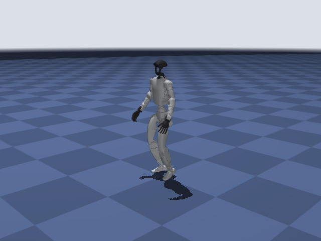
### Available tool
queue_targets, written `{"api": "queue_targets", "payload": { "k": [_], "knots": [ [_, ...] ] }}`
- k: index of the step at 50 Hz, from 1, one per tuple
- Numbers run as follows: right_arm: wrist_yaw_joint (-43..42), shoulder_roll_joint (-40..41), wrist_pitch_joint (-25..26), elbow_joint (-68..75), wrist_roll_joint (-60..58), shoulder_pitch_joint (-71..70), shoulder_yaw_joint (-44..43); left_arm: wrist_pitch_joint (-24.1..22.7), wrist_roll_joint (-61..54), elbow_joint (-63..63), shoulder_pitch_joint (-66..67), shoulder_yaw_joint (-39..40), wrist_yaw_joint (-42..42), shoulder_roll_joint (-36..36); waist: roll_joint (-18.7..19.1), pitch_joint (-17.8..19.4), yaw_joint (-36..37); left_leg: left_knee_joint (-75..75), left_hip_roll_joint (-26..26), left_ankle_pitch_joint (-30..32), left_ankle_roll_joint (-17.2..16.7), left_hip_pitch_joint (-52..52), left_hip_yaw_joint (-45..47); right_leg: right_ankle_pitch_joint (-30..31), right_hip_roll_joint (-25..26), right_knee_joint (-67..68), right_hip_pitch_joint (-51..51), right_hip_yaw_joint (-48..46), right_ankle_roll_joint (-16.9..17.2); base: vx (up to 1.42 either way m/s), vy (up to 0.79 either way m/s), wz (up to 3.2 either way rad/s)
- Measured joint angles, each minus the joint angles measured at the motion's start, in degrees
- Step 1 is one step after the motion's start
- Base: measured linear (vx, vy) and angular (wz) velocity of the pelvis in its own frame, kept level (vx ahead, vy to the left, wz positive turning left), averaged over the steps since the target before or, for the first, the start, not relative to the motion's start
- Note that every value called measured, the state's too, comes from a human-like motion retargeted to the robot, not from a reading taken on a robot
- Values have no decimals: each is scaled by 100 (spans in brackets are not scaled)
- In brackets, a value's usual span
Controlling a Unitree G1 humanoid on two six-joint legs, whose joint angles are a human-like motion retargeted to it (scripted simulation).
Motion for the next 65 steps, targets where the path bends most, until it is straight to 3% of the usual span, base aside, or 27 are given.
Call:
{"api": "queue_targets", "payload": {
  "k": [13, 15, 24, 29, 36, 42, 47, 52, 61, 65],
  "knots": [
    [44, 55, -63, -135, 75, 164, 182, -25, 105, -22, 193, -175, -76, -146, 113, -64, 158, 543, 324, -320, -46, -381, -177, -175, 277, 36, -121, -11, -85, 0, 0, 0],
    [94, 20, -56, -167, 129, 120, 185, -28, 105, -2, 107, -202, -125, -99, 69, -134, 155, 104, 208, -178, -57, -267, -174, 69, 361, -606, 99, -28, -77, 4, 0, 3],
    [169, -36, -109, -419, 236, 347, 348, -69, 196, -139, 261, -399, -155, -139, 153, -108, 185, 627, 353, -371, -16, -473, -293, -154, 349, 132, -197, 52, -94, -1, 0, 0],
    [303, -103, -106, -751, 319, 390, 414, -81, 182, -264, 308, -520, -234, -172, 21, -75, 124, 261, 50, -339, 57, -314, -279, -290, 152, 221, -221, 134, -63, 3, 2, 12],
    [373, -86, -183, -1319, 410, 522, 512, -170, 271, -454, 532, -747, -299, -345, -3, 86, 16, 724, -42, -789, 131, -448, -334, -824, -77, 1234, -581, 274, -49, 1, 1, 9],
    [359, -133, -205, -1730, 545, 590, 556, -202, 324, -605, 570, -947, -412, -436, -159, 145, -221, 407, -421, -556, 137, -336, -408, -866, -303, 1754, -814, 577, 83, 3, 0, 35],
    [289, -120, -232, -1864, 505, 643, 629, -202, 244, -707, 572, -1114, -409, -505, -115, 101, -254, 437, -398, -418, 112, -356, -506, -760, -225, 1666, -841, 612, 102, 0, -1, 9],
    [183, -37, -240, -1913, 458, 668, 701, -250, 153, -856, 516, -1209, -347, -645, -77, 90, -194, 608, -305, -479, 38, -458, -567, -809, -138, 1561, -835, 588, 42, 1, -2, 2],
    [227, 33, -122, -1688, 598, 659, 894, -217, -239, -1231, 406, -1268, -479, -858, 46, -27, -77, 713, -145, 79, -344, -645, -829, -359, 181, 1189, -775, 581, -17, 2, -2, 0],
    [327, -16, -117, -1855, 666, 749, 963, -191, -469, -1612, 405, -1283, -546, -855, 165, -20, 44, 1170, -12, -83, -474, -798, -992, -357, 387, 1079, -716, 562, -101, 0, 0, 0]
  ]
}}
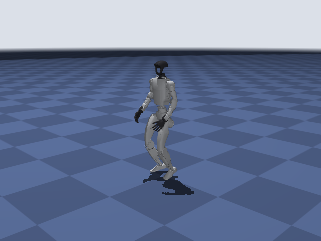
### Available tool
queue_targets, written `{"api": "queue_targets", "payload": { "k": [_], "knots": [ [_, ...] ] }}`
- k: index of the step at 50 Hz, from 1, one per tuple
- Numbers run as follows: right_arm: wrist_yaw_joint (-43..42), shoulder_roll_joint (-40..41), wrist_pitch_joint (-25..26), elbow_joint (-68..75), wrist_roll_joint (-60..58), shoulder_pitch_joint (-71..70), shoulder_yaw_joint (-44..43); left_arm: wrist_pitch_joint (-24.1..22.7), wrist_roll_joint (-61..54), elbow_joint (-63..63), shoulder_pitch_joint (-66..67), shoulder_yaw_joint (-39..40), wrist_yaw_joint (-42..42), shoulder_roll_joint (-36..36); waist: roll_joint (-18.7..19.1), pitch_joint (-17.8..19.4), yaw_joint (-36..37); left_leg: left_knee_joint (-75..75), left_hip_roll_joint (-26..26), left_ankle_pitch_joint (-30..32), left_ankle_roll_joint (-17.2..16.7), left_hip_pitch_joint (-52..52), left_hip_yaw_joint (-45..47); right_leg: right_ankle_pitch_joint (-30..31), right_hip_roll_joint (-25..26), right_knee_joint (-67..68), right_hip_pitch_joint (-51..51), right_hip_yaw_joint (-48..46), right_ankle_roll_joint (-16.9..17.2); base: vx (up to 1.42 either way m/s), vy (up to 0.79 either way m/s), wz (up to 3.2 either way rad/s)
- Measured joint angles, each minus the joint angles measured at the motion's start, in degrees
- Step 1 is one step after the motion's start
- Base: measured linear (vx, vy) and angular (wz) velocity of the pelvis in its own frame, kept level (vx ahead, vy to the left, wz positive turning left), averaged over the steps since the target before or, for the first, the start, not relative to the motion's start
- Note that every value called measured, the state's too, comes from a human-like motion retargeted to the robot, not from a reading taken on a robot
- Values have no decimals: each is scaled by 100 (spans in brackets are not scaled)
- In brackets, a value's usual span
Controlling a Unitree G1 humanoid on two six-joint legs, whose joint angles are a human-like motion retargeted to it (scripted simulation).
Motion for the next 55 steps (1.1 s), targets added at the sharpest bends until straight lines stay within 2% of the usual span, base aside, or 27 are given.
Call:
{"api": "queue_targets", "payload": {
  "k": [8, 13, 17, 23, 27, 35, 39, 42, 45, 50, 52, 55],
  "knots": [
    [1, -279, -81, -532, -65, 87, 120, -130, -76, -1048, -19, -103, 110, 84, 219, 160, 219, 2036, 653, -917, 167, -321, 63, -1225, 332, 477, -131, -25, -452, 0, 0, 0],
    [50, -442, -78, -652, 41, -125, 199, -225, 129, -1467, -158, -208, 36, 238, 349, 346, 296, 2417, 926, -1258, 161, -437, 44, -1471, 474, 245, 5, -199, -609, 0, 0, 0],
    [137, -487, -93, -757, 169, -164, 215, -331, 238, -1724, 4, -328, -149, 326, 302, 261, 321, 1702, 754, -1421, 177, -501, 57, -1124, 480, -190, 37, -270, -444, 0, 1, 5],
    [278, -569, -128, -1069, 180, -67, 216, -370, 327, -1772, 431, -328, -192, 551, 24, 58, 240, -103, 40, -1195, 261, -358, -67, -575, 292, -596, -77, -184, -100, -1, 4, 23],
    [303, -638, -161, -1223, 58, -9, 175, -332, 354, -1684, 766, -198, -151, 669, -158, 28, 151, -587, -230, -1204, 465, -283, -130, -691, 127, -287, -311, -131, -62, -1, 2, 11],
    [201, -496, -215, -1719, -154, 222, 130, -135, 503, -1092, 1199, 98, 20, 777, -402, 306, -81, 479, -343, -2279, 923, -625, -335, -1304, -26, 1630, -1072, 143, -12, -1, 1, 13],
    [134, -379, -185, -1850, -45, 308, 171, -6, 592, -667, 1029, 109, 219, 745, -516, 434, -231, 943, -345, -2554, 1004, -733, -428, -1516, -49, 2429, -1382, 295, -7, 5, 0, 28],
    [123, -334, -149, -1898, 146, 286, 260, 3, 584, -580, 783, 35, 332, 668, -515, 472, -298, 822, -362, -2453, 899, -670, -484, -1530, -27, 2413, -1375, 322, -28, 11, -4, 33],
    [126, -360, -100, -1956, 358, 214, 387, -59, 504, -921, 650, -85, 350, 603, -442, 398, -315, 455, -403, -2018, 664, -513, -562, -1306, 39, 1911, -1199, 317, 10, 12, -6, 41],
    [155, -470, -46, -1947, 635, 189, 532, -193, 136, -1815, 568, -255, 183, 577, -251, 174, -151, 73, -359, -555, 100, -534, -694, -414, 209, 782, -853, 347, 168, 8, -6, 41],
    [189, -509, -40, -1983, 708, 218, 531, -209, -59, -2160, 555, -288, 83, 590, -157, 134, 4, 241, -336, -385, 21, -666, -753, -151, 277, 514, -749, 358, 193, 3, -4, 27],
    [216, -565, -31, -2147, 814, 273, 477, -201, -301, -2603, 566, -267, -22, 613, -24, 134, 225, 694, -290, -499, 54, -878, -757, -92, 342, 385, -647, 374, 147, 0, -4, 25]
  ]
}}
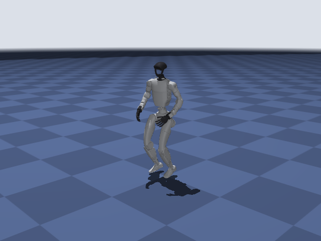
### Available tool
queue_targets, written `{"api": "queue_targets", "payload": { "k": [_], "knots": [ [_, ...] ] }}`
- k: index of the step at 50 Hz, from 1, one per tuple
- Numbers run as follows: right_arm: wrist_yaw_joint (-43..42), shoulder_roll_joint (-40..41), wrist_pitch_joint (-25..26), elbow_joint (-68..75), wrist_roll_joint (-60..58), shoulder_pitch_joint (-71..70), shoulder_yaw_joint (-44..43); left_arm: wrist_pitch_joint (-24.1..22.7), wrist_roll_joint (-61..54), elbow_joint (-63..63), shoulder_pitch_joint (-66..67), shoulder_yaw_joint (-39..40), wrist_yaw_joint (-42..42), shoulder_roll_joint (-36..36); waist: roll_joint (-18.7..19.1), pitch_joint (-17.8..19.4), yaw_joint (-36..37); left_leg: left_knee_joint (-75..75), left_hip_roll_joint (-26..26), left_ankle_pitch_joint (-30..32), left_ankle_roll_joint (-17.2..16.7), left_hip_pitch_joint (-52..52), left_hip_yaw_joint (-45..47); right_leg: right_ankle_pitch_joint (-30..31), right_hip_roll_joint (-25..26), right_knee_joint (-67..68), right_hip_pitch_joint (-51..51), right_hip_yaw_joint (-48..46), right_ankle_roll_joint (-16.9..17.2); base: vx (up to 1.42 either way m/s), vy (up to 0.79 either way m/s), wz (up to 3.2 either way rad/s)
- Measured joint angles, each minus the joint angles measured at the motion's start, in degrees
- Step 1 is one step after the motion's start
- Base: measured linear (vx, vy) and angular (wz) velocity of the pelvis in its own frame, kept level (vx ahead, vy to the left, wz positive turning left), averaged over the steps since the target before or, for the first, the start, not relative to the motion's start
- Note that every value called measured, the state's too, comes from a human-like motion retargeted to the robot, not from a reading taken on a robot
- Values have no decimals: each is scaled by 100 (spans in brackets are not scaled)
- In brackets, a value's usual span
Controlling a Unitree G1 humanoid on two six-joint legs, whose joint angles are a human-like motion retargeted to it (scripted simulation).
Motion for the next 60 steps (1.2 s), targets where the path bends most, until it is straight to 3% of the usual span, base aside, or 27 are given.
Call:
{"api": "queue_targets", "payload": {
  "k": [4, 10, 15, 18, 22, 27, 30, 35, 37, 42, 45, 53, 60],
  "knots": [
    [-16, 3, -3, -148, 156, 13, -86, -12, -160, -391, 107, 81, -58, -49, 116, 29, 193, 684, -21, -631, 201, -279, 63, -593, -16, 425, -83, 75, -210, -3, -5, 27],
    [147, 69, 45, -161, 88, -52, -151, 66, -167, -307, 301, 228, -80, -184, 241, 209, 268, 1226, -135, -1816, 618, -407, 82, -2032, -87, 1316, -308, 182, -645, -3, -4, 22],
    [314, 126, 54, -18, -136, -136, -192, 123, 82, 138, 298, 276, -130, -279, 223, 473, 107, 1378, -217, -2559, 915, -307, 116, -2525, -154, 1915, -421, 258, -715, 2, -2, 20],
    [348, 181, 84, 75, -167, -87, -244, 174, 167, 399, 289, 272, -176, -306, 149, 481, -38, 1073, -257, -2516, 923, -116, 140, -2230, -179, 1893, -373, 295, -602, 7, -1, 15],
    [398, 181, 196, 132, -203, 30, -310, 272, 221, 627, 266, 255, -289, -330, 51, 307, -247, 275, -287, -1972, 732, 232, 186, -1484, -206, 1413, -241, 324, -343, 9, -1, 19],
    [518, 117, 344, 351, -389, 182, -362, 404, 63, 729, 197, 364, -435, -336, -60, -47, -412, -869, -199, -103, 103, 578, 329, -387, -307, 322, 19, 151, -64, 8, -3, 20],
    [652, 48, 392, 490, -460, 324, -384, 446, -167, 647, 151, 502, -543, -278, -99, -204, -408, -986, -59, 439, -123, 566, 415, 214, -285, -158, 175, 47, 71, 2, -3, 13],
    [924, -128, 457, 469, -542, 581, -452, 488, -621, 185, 63, 847, -508, -98, -64, -205, -211, 249, 484, 20, -106, 286, 543, 496, 27, -448, 502, -51, 77, -3, -4, -2],
    [1004, -223, 464, 437, -594, 704, -443, 428, -670, -50, 37, 983, -411, -51, -61, -195, -138, 952, 716, -295, -22, 153, 613, 309, 123, -224, 499, -39, 17, -7, -5, -11],
    [1354, -521, 522, 459, -707, 647, -374, 315, -610, -557, -199, 1399, -151, 191, 5, -58, 82, 2209, 1197, -1278, 174, -80, 498, -1132, 428, -75, 700, -29, -546, -8, -3, -17],
    [1489, -554, 570, 746, -771, 281, -298, 285, -454, -526, -414, 1507, -97, 213, 111, 169, 123, 1985, 1298, -1708, 269, 143, 414, -1513, 521, -283, 992, -38, -725, -6, 3, 1],
    [1235, -206, 567, 993, -670, -408, -288, 346, -19, -76, -519, 622, -771, 43, 307, 7, -5, -731, 613, -2026, 545, 1090, 540, -1252, 188, -997, 1112, -49, -476, -2, 11, 19],
    [1067, -93, 426, 603, -627, -828, -191, 343, 318, 298, -319, -55, -1180, 19, 306, 44, -163, -1580, -63, -2159, 892, 1255, 663, -1526, -465, -160, 519, 46, -276, -6, 15, 29]
  ]
}}
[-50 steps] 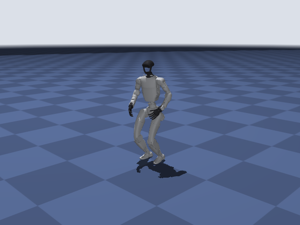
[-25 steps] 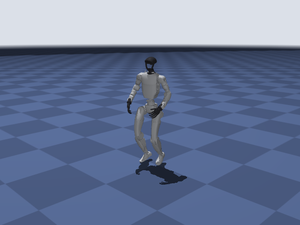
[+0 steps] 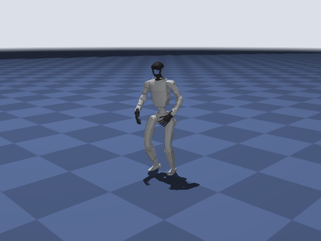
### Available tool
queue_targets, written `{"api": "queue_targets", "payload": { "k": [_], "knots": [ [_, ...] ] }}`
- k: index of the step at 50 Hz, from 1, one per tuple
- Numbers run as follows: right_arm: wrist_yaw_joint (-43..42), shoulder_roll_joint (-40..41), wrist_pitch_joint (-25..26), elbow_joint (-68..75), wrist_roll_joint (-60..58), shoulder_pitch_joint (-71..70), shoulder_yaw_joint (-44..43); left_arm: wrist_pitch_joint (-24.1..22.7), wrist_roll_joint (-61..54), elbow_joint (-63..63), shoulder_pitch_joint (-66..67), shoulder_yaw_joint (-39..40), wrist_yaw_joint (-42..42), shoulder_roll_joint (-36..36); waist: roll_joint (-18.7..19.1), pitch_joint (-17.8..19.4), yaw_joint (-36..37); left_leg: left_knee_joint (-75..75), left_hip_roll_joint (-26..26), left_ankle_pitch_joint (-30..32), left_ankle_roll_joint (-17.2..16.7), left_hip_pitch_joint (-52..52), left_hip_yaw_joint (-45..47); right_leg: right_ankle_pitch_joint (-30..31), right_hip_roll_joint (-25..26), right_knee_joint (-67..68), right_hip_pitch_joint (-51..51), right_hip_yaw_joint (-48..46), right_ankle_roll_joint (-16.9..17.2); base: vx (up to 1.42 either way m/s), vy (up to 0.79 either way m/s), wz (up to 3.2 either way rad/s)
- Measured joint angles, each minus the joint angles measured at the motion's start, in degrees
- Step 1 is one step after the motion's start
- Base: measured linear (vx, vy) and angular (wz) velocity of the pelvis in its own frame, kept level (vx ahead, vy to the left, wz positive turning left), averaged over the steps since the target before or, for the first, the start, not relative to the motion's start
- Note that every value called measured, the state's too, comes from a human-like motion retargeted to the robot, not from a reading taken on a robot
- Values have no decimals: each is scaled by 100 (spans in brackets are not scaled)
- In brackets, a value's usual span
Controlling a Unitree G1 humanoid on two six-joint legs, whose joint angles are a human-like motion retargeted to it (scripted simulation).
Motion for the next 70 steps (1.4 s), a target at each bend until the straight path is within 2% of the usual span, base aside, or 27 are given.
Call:
{"api": "queue_targets", "payload": {
  "k": [4, 8, 11, 20, 22, 26, 28, 35, 47, 70],
  "knots": [
    [-134, 19, -68, -61, -91, -192, 45, -7, 283, 635, 85, -95, 27, -46, -201, 23, -189, -799, -607, 324, 199, 157, 27, -5, -568, 622, -479, 151, 160, -5, 15, 51],
    [-278, 92, -101, 82, -241, -186, 38, 122, 611, 1393, 299, -96, 118, -77, -246, 79, -258, -712, -791, 330, 279, 62, -3, -289, -864, 1052, -792, 197, 108, -6, 13, 29],
    [-394, 174, -110, 391, -368, -237, -8, 146, 899, 2205, 275, -26, 225, -161, -299, 51, -289, -1208, -961, 591, 325, 207, -96, -442, -971, 993, -907, 218, 44, -1, 10, 30],
    [-599, 530, 22, 1578, -762, -128, -139, 309, 1316, 3696, 294, 315, 455, -240, -509, 69, -118, -1243, -1102, 709, 353, 345, -356, -522, -911, 569, -556, 285, -62, -1, 2, 15],
    [-580, 650, 20, 1946, -851, -213, -147, 296, 1314, 3892, 189, 407, 490, -198, -495, 107, -2, -1542, -1013, 805, 343, 582, -437, -466, -752, 180, -263, 194, -145, 5, -6, -1],
    [-564, 766, 95, 2372, -932, -125, -106, 316, 1233, 4023, 212, 528, 550, -193, -633, 122, 99, -1244, -1051, 727, 331, 519, -459, -632, -825, 194, -152, 174, -218, 2, -8, 10],
    [-528, 843, 80, 2654, -952, -214, -92, 300, 1151, 4070, 159, 583, 551, -145, -595, 143, 192, -1482, -924, 796, 310, 702, -515, -547, -640, -212, 113, 76, -291, 7, -8, -10],
    [-481, 930, 103, 3043, -945, -143, -32, 236, 961, 4000, 208, 604, 586, -220, -699, 209, 260, -1073, -859, 699, 247, 622, -531, -674, -622, -192, 255, 14, -352, 2, -7, 4],
    [-424, 847, 55, 3205, -764, -50, -104, 167, 775, 3914, 221, 424, 516, -202, -628, 217, 219, -871, -643, 659, 144, 534, -565, -613, -386, -456, 389, -62, -436, 1, -1, 0],
    [-795, 389, -225, 3192, -432, 39, -405, -21, 727, 3999, 32, 91, 498, -251, -531, 289, -8, -946, -491, 760, 111, -25, -465, -324, -211, -596, -192, 1, -422, 0, 0, 0]
  ]
}}
